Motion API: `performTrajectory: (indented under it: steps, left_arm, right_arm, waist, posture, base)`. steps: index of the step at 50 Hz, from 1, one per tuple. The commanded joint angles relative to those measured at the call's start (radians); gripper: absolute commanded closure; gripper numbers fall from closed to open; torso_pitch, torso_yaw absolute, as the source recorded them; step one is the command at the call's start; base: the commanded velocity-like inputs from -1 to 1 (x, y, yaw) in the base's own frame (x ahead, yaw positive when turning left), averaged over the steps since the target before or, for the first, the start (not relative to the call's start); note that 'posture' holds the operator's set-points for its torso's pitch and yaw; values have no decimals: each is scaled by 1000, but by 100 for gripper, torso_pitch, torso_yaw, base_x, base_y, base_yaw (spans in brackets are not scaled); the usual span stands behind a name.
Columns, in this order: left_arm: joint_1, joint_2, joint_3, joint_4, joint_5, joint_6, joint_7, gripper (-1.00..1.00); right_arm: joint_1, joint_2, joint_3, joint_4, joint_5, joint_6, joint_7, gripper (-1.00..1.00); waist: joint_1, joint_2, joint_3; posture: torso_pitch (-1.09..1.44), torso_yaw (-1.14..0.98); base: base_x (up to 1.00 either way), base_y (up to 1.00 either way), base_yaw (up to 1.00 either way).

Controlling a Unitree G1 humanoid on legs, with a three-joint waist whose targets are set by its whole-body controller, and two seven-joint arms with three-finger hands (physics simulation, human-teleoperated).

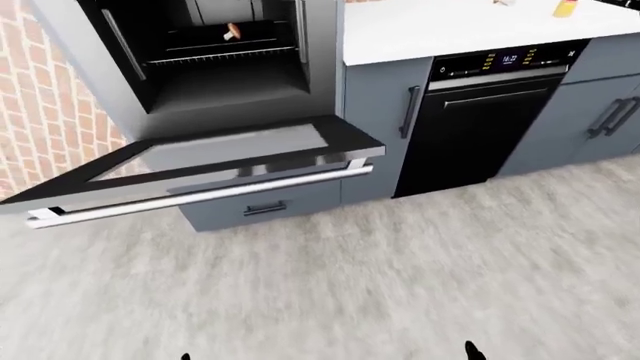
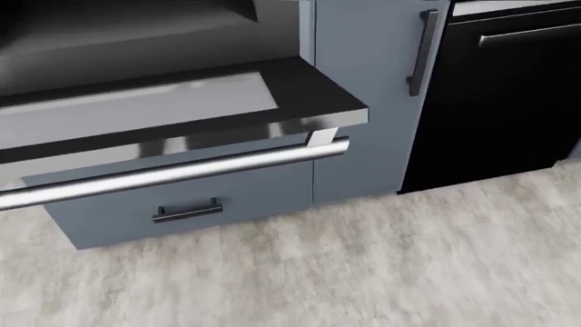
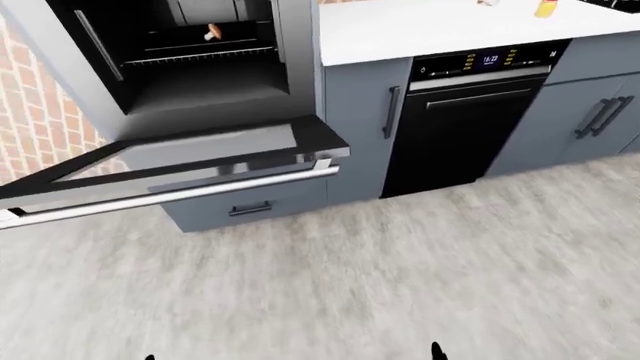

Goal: Close the oven door.

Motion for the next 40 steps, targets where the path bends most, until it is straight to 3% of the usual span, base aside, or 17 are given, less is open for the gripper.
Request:
performTrajectory:
  steps: [1, 3, 12, 14, 16, 18, 21, 25, 28, 30, 31, 33, 40]
  left_arm:
    - [-3, 10, 4, -13, -2, -19, 4, -100]
    - [-3, 10, 4, -13, -1, -19, 4, -100]
    - [-2, 9, 4, -13, 1, -21, 5, -100]
    - [-2, 10, 5, -13, 2, -20, 4, -100]
    - [-3, 11, 6, -13, 2, -19, 4, -100]
    - [-3, 10, 6, -13, 2, -19, 4, -100]
    - [-3, 10, 7, -13, 4, -19, 4, -100]
    - [-3, 10, 7, -13, 4, -19, 4, -100]
    - [-3, 10, 7, -13, 4, -19, 4, -100]
    - [-3, 10, 7, -13, 4, -19, 5, -100]
    - [-3, 10, 8, -13, 4, -19, 5, -100]
    - [-2, 9, 7, -13, 4, -21, 5, -100]
    - [-2, 9, 7, -13, 0, -20, 3, -100]
  right_arm:
    - [-6, -7, -1, -13, 1, -19, 3, -100]
    - [-4, -6, -1, -13, 1, -20, 2, -100]
    - [-5, -6, -3, -13, 5, -18, 6, -100]
    - [-5, -6, -4, -13, 5, -17, 7, -100]
    - [-4, -6, -4, -13, 5, -17, 7, -100]
    - [-4, -5, -4, -13, 5, -18, 7, -100]
    - [-4, -5, -3, -13, 5, -18, 7, -100]
    - [-4, -5, -3, -13, 6, -19, 8, -100]
    - [-3, -5, -3, -13, 8, -19, 8, -100]
    - [-4, -6, -2, -13, 8, -18, 9, -100]
    - [-4, -6, -2, -13, 9, -18, 9, -100]
    - [-5, -6, -2, -13, 9, -17, 10, -100]
    - [-7, -6, -2, -13, 10, -17, 10, -100]
  waist:
    - [2, 2, -16]
    - [6, -13, 1]
    - [4, -97, 5]
    - [4, -124, 5]
    - [1, -170, -2]
    - [-9, -137, 2]
    - [-10, -142, -5]
    - [-6, -108, 4]
    - [-5, -55, 3]
    - [-1, 15, -14]
    - [1, 1, -16]
    - [7, -16, 1]
    - [3, -82, 7]
  posture:
    - [0, 0]
    - [0, 0]
    - [0, 0]
    - [0, 0]
    - [0, 0]
    - [0, 0]
    - [0, 0]
    - [0, 0]
    - [0, 0]
    - [0, 0]
    - [0, 0]
    - [0, 0]
    - [0, 0]
  base:
    - [0, 28, 0]
    - [0, 28, 0]
    - [0, 28, 0]
    - [0, 30, 0]
    - [0, 30, 0]
    - [0, 32, 0]
    - [0, 31, 0]
    - [0, 32, 0]
    - [0, 32, 0]
    - [0, 32, 0]
    - [0, 33, 0]
    - [0, 32, 0]
    - [0, 33, 0]
